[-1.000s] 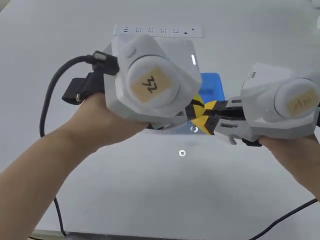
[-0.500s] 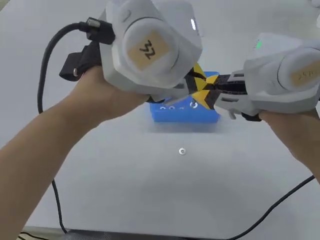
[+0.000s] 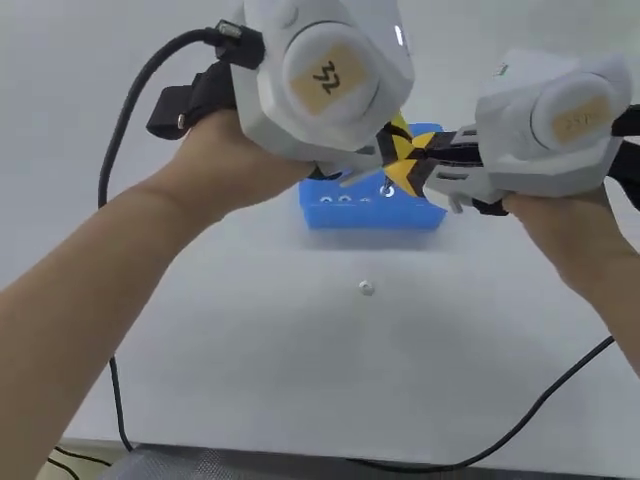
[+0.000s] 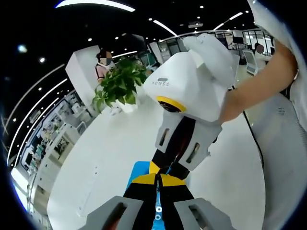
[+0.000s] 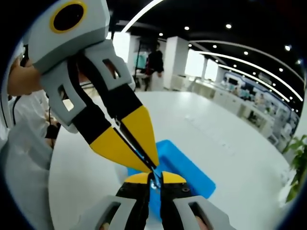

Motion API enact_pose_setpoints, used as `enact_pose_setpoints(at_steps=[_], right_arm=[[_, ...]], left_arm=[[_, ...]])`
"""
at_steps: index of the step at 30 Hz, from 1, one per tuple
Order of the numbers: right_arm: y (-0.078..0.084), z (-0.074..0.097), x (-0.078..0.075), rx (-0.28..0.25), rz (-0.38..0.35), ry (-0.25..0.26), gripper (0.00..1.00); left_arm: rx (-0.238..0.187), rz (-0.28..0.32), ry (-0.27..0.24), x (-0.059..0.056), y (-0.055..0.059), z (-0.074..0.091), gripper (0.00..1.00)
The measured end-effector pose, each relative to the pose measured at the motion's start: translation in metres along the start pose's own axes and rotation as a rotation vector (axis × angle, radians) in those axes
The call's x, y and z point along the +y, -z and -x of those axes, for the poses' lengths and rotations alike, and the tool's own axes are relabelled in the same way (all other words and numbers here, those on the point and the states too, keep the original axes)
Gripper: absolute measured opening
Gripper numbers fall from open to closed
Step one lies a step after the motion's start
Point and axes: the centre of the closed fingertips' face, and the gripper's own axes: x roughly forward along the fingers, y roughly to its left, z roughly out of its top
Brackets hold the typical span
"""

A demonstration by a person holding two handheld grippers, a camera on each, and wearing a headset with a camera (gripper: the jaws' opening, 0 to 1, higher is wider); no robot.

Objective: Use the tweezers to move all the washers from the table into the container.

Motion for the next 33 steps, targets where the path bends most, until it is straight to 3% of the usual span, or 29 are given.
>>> enact_pose_setpoints(at_steps=[5,19,28,33], right_arm=[[0.008,-0.006,0.0,0.017,-0.013,-0.009,0.03],[0.02,-0.02,-0.007,0.04,-0.039,-0.02,0.04],[0.018,-0.019,-0.004,0.043,-0.059,-0.022,0.04],[0.004,-0.005,0.0,0.018,-0.042,-0.003,0.05]], left_arm=[[0.01,0.008,0.015,0.001,0.01,-0.008,0.0],[0.016,0.037,0.028,0.003,0.022,-0.018,0.0],[0.016,0.042,0.029,0.004,0.022,-0.017,0.0],[-0.006,0.05,0.009,0.002,0.01,-0.002,0.0]])
